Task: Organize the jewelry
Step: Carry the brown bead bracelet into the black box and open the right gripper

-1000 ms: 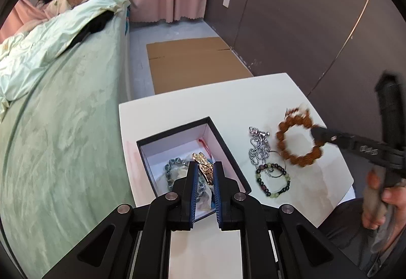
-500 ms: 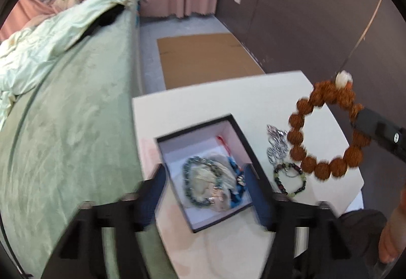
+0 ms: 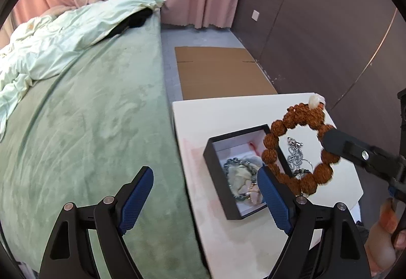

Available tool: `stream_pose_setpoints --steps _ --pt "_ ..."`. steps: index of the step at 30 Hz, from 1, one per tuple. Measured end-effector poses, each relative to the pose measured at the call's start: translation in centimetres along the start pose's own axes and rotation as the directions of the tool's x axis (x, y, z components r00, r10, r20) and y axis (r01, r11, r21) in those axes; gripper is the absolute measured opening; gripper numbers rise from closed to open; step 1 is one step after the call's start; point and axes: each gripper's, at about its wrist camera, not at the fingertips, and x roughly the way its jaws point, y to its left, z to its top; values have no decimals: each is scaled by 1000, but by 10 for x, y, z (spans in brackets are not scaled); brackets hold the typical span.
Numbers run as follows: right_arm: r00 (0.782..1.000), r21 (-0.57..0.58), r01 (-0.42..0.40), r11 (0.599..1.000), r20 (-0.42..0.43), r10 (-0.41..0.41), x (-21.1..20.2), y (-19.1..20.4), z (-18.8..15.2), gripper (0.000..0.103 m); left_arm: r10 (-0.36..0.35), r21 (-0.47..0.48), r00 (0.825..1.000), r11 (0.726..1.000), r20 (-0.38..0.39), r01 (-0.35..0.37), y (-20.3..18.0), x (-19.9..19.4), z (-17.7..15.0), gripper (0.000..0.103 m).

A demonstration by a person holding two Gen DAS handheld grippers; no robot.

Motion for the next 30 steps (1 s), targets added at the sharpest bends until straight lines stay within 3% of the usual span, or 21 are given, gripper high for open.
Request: stream_pose_setpoints --steps 4,6,7,10,13,23,25,27,30 --pt "1000 -1 9 1000 -19 -9 11 6 2 26 -2 -13 1000 1000 7 2 5 -3 -1 85" --pt "999 10 11 1000 -33 -11 13 7 0 68 -2 -12 1000 1000 10 2 5 -4 -1 85" --pt "1000 8 24 1000 -20 -24 10 7 0 73 2 -9 1000 1000 11 -2 6 -4 -1 85" --pt "999 -15 47 999 11 -47 -1 6 0 73 -10 -10 1000 1000 20 10 4 -7 -1 86" --pt "999 -10 42 999 15 -41 -10 0 1 73 -35 -8 999 999 29 35 -2 -11 -1 96" --pt "997 -12 60 998 52 -59 -40 -20 7 74 -98 25 994 995 38 97 -40 -15 2 96" --pt "996 -21 63 998 70 -62 -47 -23 10 80 -109 37 993 993 39 108 -49 -16 2 96" --pt "992 -6 73 997 101 -72 -56 -29 11 93 -126 50 991 991 40 123 -59 -17 1 98" --pt "991 38 49 998 121 -54 -68 -41 14 93 -142 63 989 988 42 139 -71 -18 0 101"
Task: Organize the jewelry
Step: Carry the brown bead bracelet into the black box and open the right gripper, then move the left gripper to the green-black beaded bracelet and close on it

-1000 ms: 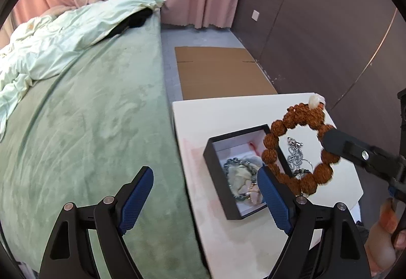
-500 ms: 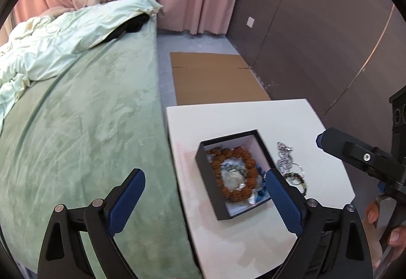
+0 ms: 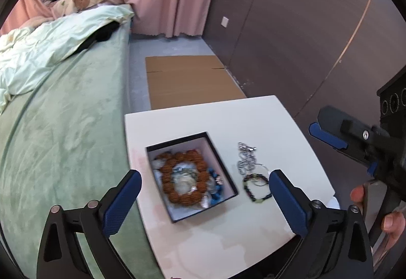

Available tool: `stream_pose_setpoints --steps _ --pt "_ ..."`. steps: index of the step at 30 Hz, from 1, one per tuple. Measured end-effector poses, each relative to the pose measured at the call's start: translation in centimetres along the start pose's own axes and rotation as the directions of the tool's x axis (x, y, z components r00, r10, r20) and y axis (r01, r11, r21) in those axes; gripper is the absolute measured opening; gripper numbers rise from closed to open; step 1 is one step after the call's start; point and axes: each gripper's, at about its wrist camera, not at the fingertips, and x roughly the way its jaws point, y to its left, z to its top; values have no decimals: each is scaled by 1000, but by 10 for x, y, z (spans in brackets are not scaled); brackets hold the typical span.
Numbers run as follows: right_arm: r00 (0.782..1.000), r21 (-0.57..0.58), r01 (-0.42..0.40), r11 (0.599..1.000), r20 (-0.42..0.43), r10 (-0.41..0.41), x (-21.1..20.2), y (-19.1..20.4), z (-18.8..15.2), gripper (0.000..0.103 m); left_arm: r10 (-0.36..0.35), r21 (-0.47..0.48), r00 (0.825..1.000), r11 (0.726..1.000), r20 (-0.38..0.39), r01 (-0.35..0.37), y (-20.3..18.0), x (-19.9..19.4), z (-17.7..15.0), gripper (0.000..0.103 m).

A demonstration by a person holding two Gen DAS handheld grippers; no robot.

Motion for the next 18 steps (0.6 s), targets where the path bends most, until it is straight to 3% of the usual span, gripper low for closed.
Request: stream_pose_setpoints --steps 18 --pt "995 59 96 994 31 -98 -46 -77 14 93 -56 74 998 996 12 55 -59 16 5 101"
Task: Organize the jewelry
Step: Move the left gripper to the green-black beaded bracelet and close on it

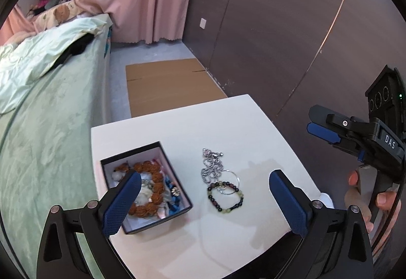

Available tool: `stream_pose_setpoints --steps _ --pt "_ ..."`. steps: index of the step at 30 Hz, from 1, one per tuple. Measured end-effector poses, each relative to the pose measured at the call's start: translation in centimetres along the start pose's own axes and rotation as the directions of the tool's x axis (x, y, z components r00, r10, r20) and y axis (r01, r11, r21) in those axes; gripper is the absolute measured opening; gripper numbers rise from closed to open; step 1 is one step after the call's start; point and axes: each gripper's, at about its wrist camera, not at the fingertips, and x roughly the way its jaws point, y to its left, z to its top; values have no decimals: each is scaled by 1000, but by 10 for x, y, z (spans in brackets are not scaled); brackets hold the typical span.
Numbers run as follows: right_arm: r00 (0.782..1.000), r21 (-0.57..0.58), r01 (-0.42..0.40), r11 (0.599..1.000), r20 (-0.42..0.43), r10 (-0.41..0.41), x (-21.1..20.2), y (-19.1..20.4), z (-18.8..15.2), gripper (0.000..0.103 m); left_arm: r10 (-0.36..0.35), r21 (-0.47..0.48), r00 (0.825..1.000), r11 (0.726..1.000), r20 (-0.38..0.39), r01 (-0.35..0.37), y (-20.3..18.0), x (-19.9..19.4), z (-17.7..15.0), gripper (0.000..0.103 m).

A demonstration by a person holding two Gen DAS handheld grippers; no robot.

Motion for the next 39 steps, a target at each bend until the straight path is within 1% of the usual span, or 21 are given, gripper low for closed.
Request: stream_pose_setpoints --steps 2,4,6,8,12,13,15,17,19,20,22,23,25,27,28,31,33,35,36,37,39 --pt "1000 -4 15 1000 3 -15 -3 -8 2 93 -11 5 1000 1000 -16 11 -5 8 0 100" --pt "1000 -7 27 1000 4 -27 -7 -17 3 93 -9 21 999 1000 -34 10 -12 17 -3 95" --pt "999 -7 35 999 5 -35 -10 -26 5 93 -10 38 998 999 -56 12 -17 25 -7 84" --pt "999 -3 44 999 6 -44 -13 -36 6 93 -10 48 996 999 -85 15 -24 35 -13 80" --pt "998 18 63 998 -6 -63 -14 -61 6 93 -14 66 994 998 -109 21 -34 49 -22 78" --pt "998 29 64 997 -10 -64 -15 -66 7 93 -13 69 993 997 -114 21 -37 52 -24 76" --pt "998 53 62 997 -10 -62 -17 -77 8 93 -22 67 991 997 -134 31 -42 61 -29 68" --pt "998 64 57 996 -3 -57 -20 -84 9 93 -38 67 987 997 -154 49 -48 70 -34 68" --pt "998 78 55 995 -4 -55 -21 -91 9 93 -38 81 984 995 -173 53 -55 80 -38 68" --pt "998 83 57 995 -6 -57 -21 -93 9 93 -39 87 982 995 -183 56 -59 86 -40 67" --pt "998 86 56 995 -7 -56 -21 -98 9 93 -50 96 978 993 -200 70 -64 97 -44 60" --pt "998 85 58 995 -8 -58 -21 -99 9 93 -51 98 977 993 -206 73 -66 101 -45 55" --pt "998 88 68 994 -20 -67 -18 -102 8 93 -49 97 974 993 -223 73 -68 111 -47 54" --pt "997 92 69 993 -28 -67 -17 -104 8 93 -50 93 971 993 -236 73 -69 118 -49 48" --pt "997 90 72 993 -32 -69 -17 -106 7 93 -48 91 968 993 -244 72 -69 122 -50 47" --pt "996 89 79 993 -54 -74 -12 -108 6 93 -32 88 964 995 -263 57 -67 134 -55 44" --pt "994 94 84 992 -71 -78 -9 -111 6 93 -23 83 962 995 -271 47 -66 140 -56 40" --pt "993 102 90 991 -84 -81 -5 -112 5 93 -19 77 958 996 -286 43 -64 148 -60 39" --pt "993 108 91 990 -91 -82 -3 -113 5 93 -15 76 957 996 -291 39 -63 151 -62 36" --pt "992 111 92 989 -96 -82 -1 -113 5 93 -9 89 962 995 -272 34 -64 149 -62 36" --pt "991 108 95 990 -100 -85 1 -109 3 92 8 106 962 994 -274 22 -66 150 -60 32"
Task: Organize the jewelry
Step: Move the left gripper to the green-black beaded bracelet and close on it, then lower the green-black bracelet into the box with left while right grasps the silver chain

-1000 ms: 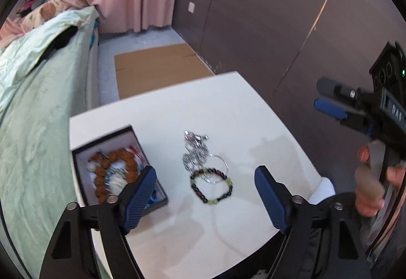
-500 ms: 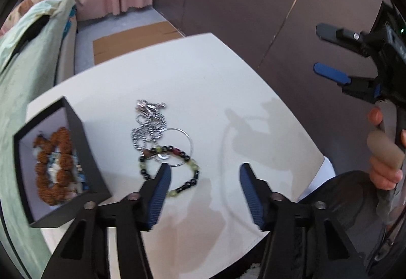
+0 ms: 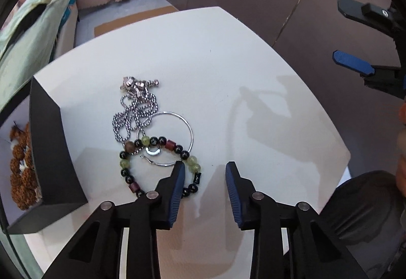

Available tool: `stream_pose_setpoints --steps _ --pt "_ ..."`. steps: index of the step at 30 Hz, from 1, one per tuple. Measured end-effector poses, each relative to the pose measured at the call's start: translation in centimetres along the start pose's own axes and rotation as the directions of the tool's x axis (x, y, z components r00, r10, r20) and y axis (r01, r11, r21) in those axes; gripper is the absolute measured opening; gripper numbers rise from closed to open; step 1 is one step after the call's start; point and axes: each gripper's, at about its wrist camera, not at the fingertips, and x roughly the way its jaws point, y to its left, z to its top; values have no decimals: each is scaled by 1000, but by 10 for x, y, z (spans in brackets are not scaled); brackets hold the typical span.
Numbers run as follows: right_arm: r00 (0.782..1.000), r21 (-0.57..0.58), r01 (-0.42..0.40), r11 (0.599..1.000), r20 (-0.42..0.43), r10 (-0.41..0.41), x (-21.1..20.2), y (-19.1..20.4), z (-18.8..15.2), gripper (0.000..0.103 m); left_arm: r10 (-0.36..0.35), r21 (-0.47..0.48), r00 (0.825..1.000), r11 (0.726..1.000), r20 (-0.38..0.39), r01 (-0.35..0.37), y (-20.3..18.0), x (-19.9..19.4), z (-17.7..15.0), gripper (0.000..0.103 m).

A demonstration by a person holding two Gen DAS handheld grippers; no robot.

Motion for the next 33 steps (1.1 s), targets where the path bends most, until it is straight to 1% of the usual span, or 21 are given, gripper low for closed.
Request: stream_pose_setpoints --steps 1,2,3,4,5,7,8,12,18,24,31,32,33 --pt "1000 -3 1 1000 0 -1 1 1 0 92 13 4 1000 1000 -3 -13 -1 0 1 31" --pt "1000 -6 1 1000 0 -1 2 2 0 92 27 9 1000 1000 -6 -27 -1 4 6 25" --pt "1000 -10 2 1000 0 -2 2 4 0 92 48 19 999 999 -5 -48 -2 4 6 16" --pt "1000 -12 1 1000 1 -1 3 6 0 92 70 28 998 997 -5 -70 -1 3 5 11" --pt "1000 -14 1 1000 1 -1 3 8 -1 92 65 24 998 998 -4 -65 1 3 5 8" --pt "1000 -18 4 1000 -6 -4 6 11 -2 92 21 -20 1000 1000 -15 -21 10 1 6 8" --pt "1000 -23 5 1000 -9 -5 7 13 -3 92 19 -28 1000 999 -15 -19 11 0 5 8" --pt "1000 -50 8 999 -22 -9 13 24 -6 92 18 -8 999 1000 33 -17 9 -21 6 8" --pt "999 -64 1 998 -37 -4 21 36 -8 92 31 14 994 999 106 -33 5 -57 15 8" --pt "998 -94 -7 996 -62 1 32 51 -12 92 33 -15 986 999 162 -31 19 -89 18 8" --pt "995 -115 -20 993 -101 8 47 65 -16 92 59 -52 974 997 220 -49 40 -117 19 8" --pt "994 -120 -21 993 -105 8 49 67 -16 91 61 -57 972 997 227 -49 43 -120 18 8" --pt "994 -124 -26 992 -110 13 52 69 -18 86 62 -63 971 997 233 -48 46 -123 18 8"
